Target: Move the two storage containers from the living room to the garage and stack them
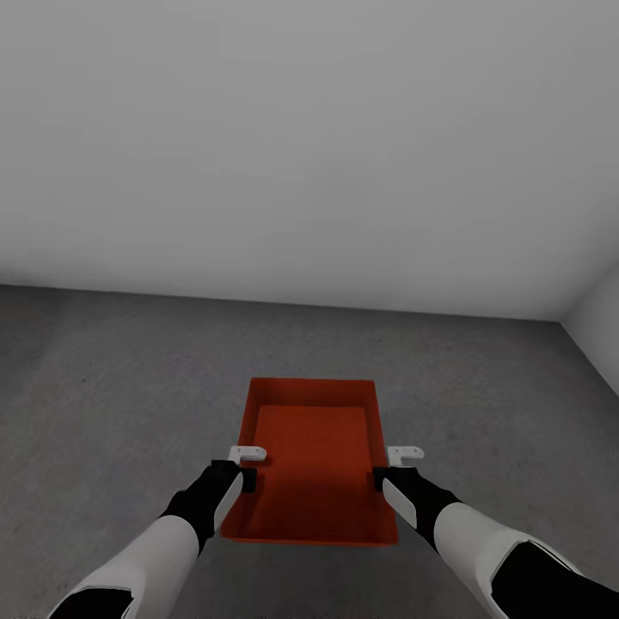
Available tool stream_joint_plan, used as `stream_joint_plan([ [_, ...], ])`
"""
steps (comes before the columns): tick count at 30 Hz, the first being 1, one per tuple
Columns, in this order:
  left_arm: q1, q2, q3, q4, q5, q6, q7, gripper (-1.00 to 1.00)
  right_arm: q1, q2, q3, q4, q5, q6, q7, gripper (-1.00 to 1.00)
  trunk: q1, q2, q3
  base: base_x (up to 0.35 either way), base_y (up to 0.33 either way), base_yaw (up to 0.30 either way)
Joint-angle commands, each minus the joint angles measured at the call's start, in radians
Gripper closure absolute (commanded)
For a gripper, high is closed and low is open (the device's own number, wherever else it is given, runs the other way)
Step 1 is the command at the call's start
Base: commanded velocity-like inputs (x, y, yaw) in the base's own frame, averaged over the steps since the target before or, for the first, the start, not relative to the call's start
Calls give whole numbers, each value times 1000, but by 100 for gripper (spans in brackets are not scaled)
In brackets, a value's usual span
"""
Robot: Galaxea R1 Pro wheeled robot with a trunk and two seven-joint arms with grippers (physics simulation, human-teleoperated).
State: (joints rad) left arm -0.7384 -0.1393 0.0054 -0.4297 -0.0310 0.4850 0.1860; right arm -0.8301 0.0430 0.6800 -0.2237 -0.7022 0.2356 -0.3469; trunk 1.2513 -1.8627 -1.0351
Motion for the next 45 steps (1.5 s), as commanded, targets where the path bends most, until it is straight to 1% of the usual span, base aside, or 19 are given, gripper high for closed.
stream_joint_plan([
  [1, 1, -14, -1, 19, 13, 4, 4, 100, -1, 0, -34, -36, 33, 7, -6, 100, 0, 0, -1, 0, 0, 0],
  [19, 1, -14, -1, 19, 13, 4, 4, 100, -1, -1, -34, -34, 33, 8, -6, 100, 69, -126, -58, 0, 0, 0],
  [45, 1, -14, -1, 19, 13, 4, 4, 100, -1, 0, -34, -34, 33, 8, -6, 100, 69, -126, -60, 0, 0, 0],
])
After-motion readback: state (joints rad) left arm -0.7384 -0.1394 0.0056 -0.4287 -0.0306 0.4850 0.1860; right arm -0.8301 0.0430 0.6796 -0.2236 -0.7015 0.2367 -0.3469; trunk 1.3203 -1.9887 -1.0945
